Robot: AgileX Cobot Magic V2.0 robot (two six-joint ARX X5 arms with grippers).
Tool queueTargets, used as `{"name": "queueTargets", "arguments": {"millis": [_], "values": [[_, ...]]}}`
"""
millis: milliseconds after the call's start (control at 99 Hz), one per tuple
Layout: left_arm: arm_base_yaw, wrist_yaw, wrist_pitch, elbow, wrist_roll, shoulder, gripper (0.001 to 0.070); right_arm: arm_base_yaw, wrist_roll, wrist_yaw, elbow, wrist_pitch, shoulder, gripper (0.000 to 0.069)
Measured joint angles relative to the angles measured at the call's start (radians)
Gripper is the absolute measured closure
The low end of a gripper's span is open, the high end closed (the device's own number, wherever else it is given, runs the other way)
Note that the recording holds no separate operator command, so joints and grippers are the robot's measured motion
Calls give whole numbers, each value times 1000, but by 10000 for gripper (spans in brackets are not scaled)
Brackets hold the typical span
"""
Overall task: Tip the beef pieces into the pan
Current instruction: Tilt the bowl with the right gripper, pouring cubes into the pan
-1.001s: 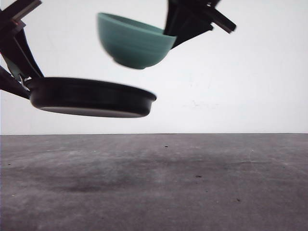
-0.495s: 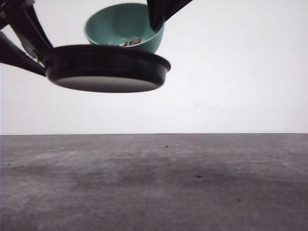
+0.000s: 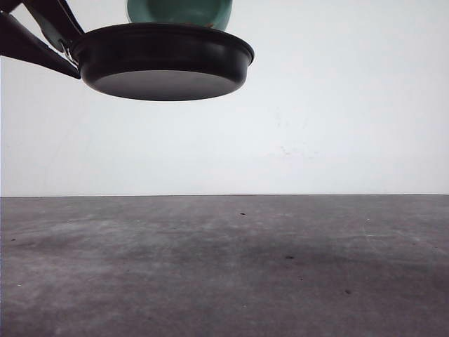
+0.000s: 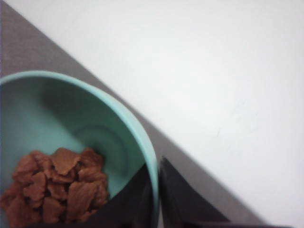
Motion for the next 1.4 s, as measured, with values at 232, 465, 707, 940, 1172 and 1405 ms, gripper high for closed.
{"name": "queueTargets", "arguments": {"millis": [232, 465, 707, 940, 1172, 1405], "values": [[0, -4, -1, 0, -3, 0, 583, 6, -215, -27, 0, 51, 20, 680], [0, -4, -1, 0, -4, 0, 583, 6, -391, -40, -2, 185, 44, 680], [0, -6, -2, 0, -7, 0, 583, 6, -547, -112, -2, 297, 45, 681], [20, -7, -3, 0, -9, 0, 584, 6, -608, -156, -2, 359, 45, 681], [38, -9, -5, 0, -10, 0, 584, 7, -650, -210, -2, 431, 45, 681], [40, -12, -7, 6, -10, 0, 584, 7, -698, -230, -3, 502, 45, 681]]}}
